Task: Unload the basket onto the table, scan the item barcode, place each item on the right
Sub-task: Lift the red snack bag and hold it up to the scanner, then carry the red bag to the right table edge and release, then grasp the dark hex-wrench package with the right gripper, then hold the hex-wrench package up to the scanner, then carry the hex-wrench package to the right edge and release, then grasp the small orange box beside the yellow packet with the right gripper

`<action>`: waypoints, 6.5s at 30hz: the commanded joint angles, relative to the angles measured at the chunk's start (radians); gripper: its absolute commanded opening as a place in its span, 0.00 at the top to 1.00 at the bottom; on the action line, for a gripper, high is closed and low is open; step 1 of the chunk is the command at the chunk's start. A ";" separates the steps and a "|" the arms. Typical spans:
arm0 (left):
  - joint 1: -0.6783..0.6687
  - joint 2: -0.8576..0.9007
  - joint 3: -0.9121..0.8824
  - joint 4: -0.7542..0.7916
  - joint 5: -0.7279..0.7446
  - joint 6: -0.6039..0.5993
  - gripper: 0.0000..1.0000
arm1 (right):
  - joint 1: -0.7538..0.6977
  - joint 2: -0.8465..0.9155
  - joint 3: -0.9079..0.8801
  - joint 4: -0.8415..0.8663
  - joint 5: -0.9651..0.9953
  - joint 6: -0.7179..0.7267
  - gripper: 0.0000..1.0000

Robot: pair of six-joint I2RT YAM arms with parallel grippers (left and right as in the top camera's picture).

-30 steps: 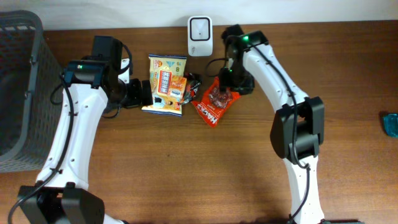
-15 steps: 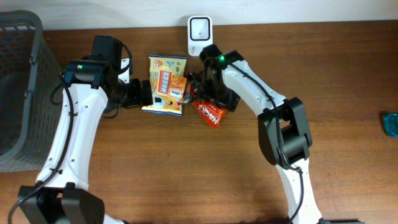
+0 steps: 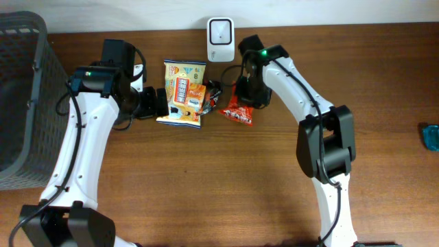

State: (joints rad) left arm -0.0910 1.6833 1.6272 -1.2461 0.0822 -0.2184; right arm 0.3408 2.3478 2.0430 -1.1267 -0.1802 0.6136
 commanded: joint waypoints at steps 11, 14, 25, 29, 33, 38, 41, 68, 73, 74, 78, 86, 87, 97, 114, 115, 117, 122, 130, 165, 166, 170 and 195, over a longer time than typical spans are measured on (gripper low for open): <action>0.002 0.000 0.004 -0.001 0.008 -0.005 0.01 | 0.068 0.015 -0.016 0.067 0.096 -0.048 0.56; 0.002 0.000 0.004 -0.001 0.008 -0.005 0.01 | 0.071 0.016 -0.061 0.097 0.143 -0.047 0.63; 0.002 0.000 0.004 -0.001 0.008 -0.005 0.01 | -0.119 0.014 0.071 0.104 -0.474 -0.060 0.96; 0.002 0.000 0.004 -0.001 0.008 -0.005 0.01 | -0.238 0.015 0.071 0.204 -0.934 -0.063 0.96; 0.002 0.000 0.004 -0.001 0.008 -0.005 0.01 | -0.243 0.015 0.071 0.398 -1.108 0.030 0.96; 0.002 0.000 0.004 -0.001 0.008 -0.005 0.01 | -0.186 0.015 0.078 0.528 -0.718 0.044 0.96; 0.002 0.000 0.004 -0.001 0.008 -0.005 0.01 | -0.100 0.015 0.160 0.647 -0.241 0.052 0.96; 0.002 0.000 0.004 -0.001 0.008 -0.005 0.01 | -0.753 -0.132 0.145 -0.024 0.369 0.049 0.96; 0.002 0.000 0.004 -0.001 0.008 -0.005 0.01 | -1.018 -0.129 0.024 0.098 0.374 -0.073 0.96; 0.002 0.000 0.004 -0.001 0.008 -0.005 0.01 | -1.046 -0.129 -0.012 0.156 0.376 -0.086 0.96; 0.002 0.000 0.004 -0.002 0.008 -0.005 0.01 | -1.122 -0.129 -0.146 0.378 0.373 -0.097 0.96; 0.002 0.000 0.004 -0.001 0.008 -0.005 0.01 | -1.119 -0.187 0.009 0.254 -0.072 -0.327 0.07; 0.002 0.000 0.004 -0.001 0.008 -0.005 0.01 | -1.091 -0.197 0.013 0.236 -0.346 -0.371 0.07; 0.002 0.000 0.004 -0.002 0.008 -0.005 0.01 | -0.207 -0.139 0.008 0.055 -0.277 -0.399 0.01; 0.002 0.000 0.004 -0.001 0.008 -0.005 0.01 | 0.175 0.096 0.008 0.306 0.017 -0.002 0.60; 0.002 0.000 0.004 -0.001 0.008 -0.005 0.01 | 0.174 0.097 0.008 0.307 0.044 -0.002 0.63; 0.002 0.000 0.004 -0.001 0.008 -0.005 0.01 | 0.174 0.098 0.008 0.307 0.068 -0.003 0.76; 0.002 0.000 0.004 -0.001 0.008 -0.005 0.01 | 0.143 0.093 0.041 0.155 0.214 -0.067 0.85; 0.002 0.000 0.004 -0.001 0.008 -0.005 0.01 | 0.118 0.093 0.255 0.096 0.249 -0.245 0.96; 0.002 0.000 0.004 -0.001 0.008 -0.005 0.01 | -0.708 0.028 0.360 -0.048 0.044 -0.031 0.96; 0.002 0.000 0.004 -0.001 0.008 -0.005 0.01 | -0.789 0.028 0.360 -0.105 0.087 -0.034 0.96; 0.002 0.000 0.004 -0.001 0.008 -0.005 0.01 | -1.096 0.028 0.360 -0.209 0.159 -0.200 0.96; 0.002 0.000 0.004 -0.001 0.008 -0.005 0.01 | -0.235 0.033 0.329 -0.174 -0.326 -0.622 0.14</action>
State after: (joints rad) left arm -0.0921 1.6833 1.6272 -1.2453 0.0818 -0.2184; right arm -0.0410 2.3482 2.3722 -1.3373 -0.5659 -0.1150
